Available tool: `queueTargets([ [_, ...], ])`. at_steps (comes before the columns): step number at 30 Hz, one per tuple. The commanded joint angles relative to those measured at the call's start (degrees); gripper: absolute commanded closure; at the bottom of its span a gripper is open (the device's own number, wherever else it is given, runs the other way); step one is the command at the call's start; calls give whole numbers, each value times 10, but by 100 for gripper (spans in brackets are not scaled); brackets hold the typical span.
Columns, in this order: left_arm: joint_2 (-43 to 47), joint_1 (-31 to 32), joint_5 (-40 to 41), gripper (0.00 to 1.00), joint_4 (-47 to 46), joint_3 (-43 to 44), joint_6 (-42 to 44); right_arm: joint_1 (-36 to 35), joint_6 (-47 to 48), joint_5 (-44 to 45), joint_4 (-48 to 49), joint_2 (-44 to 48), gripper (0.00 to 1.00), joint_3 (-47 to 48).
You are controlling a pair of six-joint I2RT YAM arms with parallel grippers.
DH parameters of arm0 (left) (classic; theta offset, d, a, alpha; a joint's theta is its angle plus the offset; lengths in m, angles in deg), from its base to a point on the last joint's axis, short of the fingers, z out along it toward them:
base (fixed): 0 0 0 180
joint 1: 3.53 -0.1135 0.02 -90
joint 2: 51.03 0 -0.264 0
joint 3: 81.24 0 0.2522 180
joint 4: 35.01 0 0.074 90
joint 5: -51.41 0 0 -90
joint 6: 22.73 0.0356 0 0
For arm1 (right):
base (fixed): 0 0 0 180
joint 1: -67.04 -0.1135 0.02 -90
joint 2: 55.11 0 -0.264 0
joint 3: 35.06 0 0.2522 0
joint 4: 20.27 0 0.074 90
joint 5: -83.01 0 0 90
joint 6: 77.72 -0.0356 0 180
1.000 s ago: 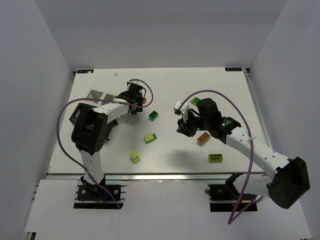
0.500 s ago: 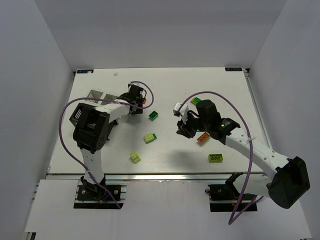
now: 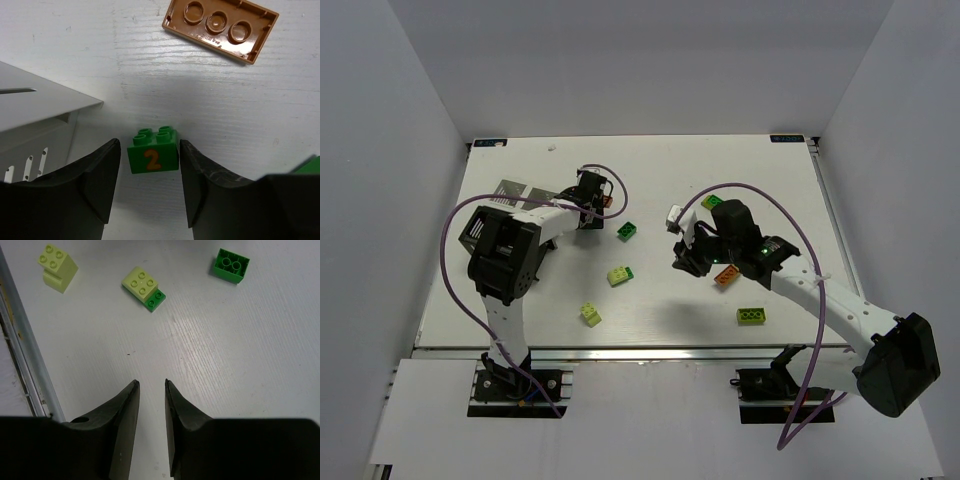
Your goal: Sort the legos into containers by color
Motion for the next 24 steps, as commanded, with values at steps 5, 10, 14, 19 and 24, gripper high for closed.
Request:
queueTargets([
  [5, -1, -3, -21, 44, -8, 1, 6, -6, 6, -1, 11, 4, 67, -1],
  [10, 9, -2, -55, 59, -3, 7, 1, -5, 6, 0, 11, 5, 67, -1],
  [14, 31, 11, -73, 72, -8, 1, 1, -5, 6, 1, 11, 9, 67, -2],
  [19, 85, 24, -80, 84, -2, -12, -1, -6, 6, 3, 11, 18, 67, -1],
  [24, 171, 25, -97, 92, -3, -42, -8, -6, 0, 7, 19, 39, 67, -4],
])
